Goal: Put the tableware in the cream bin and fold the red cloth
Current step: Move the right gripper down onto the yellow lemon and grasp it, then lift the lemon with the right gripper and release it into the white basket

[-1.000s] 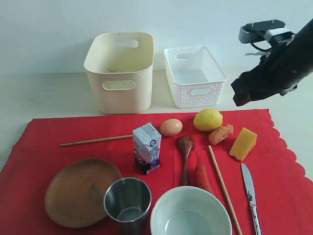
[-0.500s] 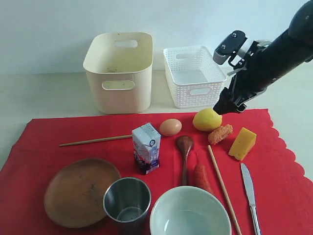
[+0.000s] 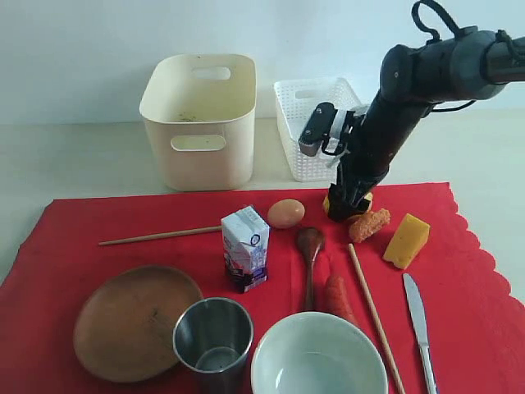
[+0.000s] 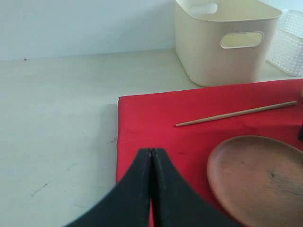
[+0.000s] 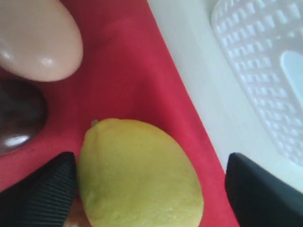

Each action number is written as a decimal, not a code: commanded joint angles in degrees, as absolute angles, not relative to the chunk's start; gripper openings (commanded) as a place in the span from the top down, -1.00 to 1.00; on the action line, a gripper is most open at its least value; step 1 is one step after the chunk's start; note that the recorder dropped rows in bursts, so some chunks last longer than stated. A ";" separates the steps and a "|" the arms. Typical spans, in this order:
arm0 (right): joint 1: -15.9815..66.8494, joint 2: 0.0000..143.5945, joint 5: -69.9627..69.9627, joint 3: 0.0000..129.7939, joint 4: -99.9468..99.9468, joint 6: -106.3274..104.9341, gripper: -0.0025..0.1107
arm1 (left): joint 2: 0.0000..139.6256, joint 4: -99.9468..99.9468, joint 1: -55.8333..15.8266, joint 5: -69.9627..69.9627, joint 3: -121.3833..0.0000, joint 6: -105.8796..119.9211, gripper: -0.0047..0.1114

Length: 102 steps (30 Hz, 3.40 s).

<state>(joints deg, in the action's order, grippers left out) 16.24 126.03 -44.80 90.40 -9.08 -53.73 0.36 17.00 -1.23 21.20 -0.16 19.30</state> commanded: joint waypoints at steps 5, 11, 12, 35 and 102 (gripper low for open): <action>16.35 126.79 -42.54 91.04 -6.53 -52.18 0.38 | 0.00 17.14 -1.07 20.96 0.00 19.20 0.92; 16.35 126.14 -42.31 91.28 -9.10 -52.18 0.89 | 0.00 17.14 -1.07 20.96 0.00 19.20 0.92; 16.35 125.87 -42.31 91.28 -9.54 -52.18 0.96 | 0.00 17.14 -1.07 20.96 0.00 19.20 0.92; 16.35 110.32 -37.41 91.28 -26.39 -47.08 0.96 | 0.00 17.14 -1.07 20.96 0.00 19.20 0.92; 15.06 139.94 -36.61 115.88 -20.86 -28.30 -0.35 | 0.00 17.14 -1.07 20.96 0.00 19.20 0.92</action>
<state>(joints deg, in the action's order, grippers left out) 14.36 140.15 -36.48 115.34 -20.99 -27.69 0.36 17.00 -1.23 21.20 -0.16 19.30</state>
